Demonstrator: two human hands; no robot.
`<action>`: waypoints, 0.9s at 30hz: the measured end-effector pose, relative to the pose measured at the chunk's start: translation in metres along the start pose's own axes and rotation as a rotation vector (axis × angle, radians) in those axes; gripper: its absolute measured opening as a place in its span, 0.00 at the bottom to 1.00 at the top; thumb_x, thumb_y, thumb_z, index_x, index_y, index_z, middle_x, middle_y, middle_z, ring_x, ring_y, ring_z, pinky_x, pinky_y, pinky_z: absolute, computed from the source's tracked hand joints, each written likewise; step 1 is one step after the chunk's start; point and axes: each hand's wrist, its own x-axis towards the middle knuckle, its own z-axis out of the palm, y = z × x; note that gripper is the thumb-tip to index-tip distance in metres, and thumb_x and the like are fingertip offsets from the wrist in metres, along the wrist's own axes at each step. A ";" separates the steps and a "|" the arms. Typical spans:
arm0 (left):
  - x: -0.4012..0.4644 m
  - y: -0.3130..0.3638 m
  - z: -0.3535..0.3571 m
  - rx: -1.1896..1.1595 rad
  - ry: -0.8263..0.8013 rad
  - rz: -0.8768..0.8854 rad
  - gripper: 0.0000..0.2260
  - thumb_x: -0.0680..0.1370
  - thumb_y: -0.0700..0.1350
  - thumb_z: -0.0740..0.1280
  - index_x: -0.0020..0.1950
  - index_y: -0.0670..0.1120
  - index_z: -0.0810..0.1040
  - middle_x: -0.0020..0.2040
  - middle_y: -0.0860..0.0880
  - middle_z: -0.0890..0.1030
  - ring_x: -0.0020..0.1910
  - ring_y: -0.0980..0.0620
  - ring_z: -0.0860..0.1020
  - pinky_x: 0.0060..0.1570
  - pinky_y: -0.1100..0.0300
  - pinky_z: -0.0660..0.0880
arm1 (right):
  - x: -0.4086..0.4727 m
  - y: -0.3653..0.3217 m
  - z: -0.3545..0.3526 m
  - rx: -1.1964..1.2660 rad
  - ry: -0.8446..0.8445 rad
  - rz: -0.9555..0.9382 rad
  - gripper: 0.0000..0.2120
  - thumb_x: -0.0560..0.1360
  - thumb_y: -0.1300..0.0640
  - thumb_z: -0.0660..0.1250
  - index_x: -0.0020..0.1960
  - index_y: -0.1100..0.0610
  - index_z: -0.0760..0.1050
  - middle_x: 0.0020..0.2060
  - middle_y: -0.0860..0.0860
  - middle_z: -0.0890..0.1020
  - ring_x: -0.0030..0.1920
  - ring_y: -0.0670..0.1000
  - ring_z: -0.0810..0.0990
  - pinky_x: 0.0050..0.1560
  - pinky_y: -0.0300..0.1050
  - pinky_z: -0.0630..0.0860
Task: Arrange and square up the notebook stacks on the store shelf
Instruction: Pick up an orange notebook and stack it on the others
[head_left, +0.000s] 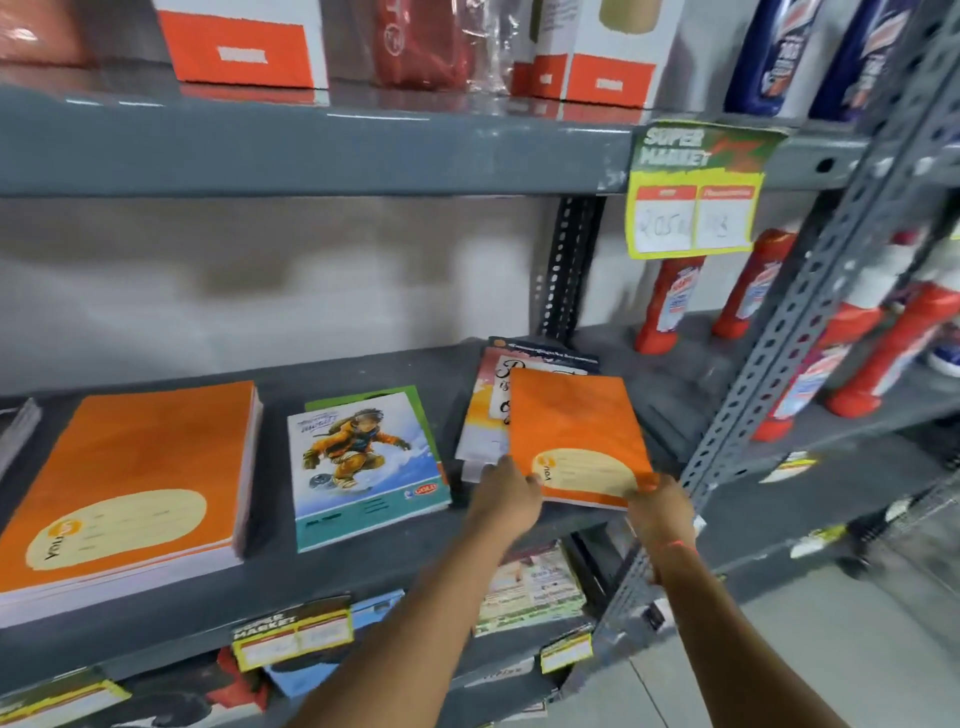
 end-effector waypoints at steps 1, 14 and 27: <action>0.006 0.001 0.001 -0.059 0.007 -0.053 0.16 0.78 0.47 0.57 0.60 0.37 0.70 0.59 0.37 0.76 0.55 0.41 0.76 0.47 0.51 0.73 | 0.001 0.001 -0.004 0.084 -0.007 0.032 0.13 0.73 0.66 0.60 0.55 0.68 0.76 0.51 0.68 0.79 0.53 0.66 0.76 0.49 0.51 0.71; -0.005 0.015 -0.022 -0.572 0.281 -0.142 0.06 0.72 0.39 0.62 0.38 0.43 0.78 0.32 0.48 0.76 0.31 0.52 0.73 0.28 0.62 0.65 | -0.006 -0.019 -0.025 0.715 -0.124 0.174 0.06 0.72 0.66 0.66 0.37 0.59 0.76 0.31 0.55 0.78 0.35 0.55 0.78 0.36 0.45 0.74; -0.100 -0.131 -0.194 -0.706 0.680 -0.241 0.08 0.72 0.34 0.65 0.35 0.43 0.79 0.33 0.46 0.75 0.32 0.50 0.70 0.38 0.56 0.67 | -0.155 -0.169 0.066 0.722 -0.433 -0.347 0.16 0.68 0.69 0.67 0.26 0.53 0.71 0.32 0.57 0.78 0.32 0.54 0.76 0.36 0.50 0.79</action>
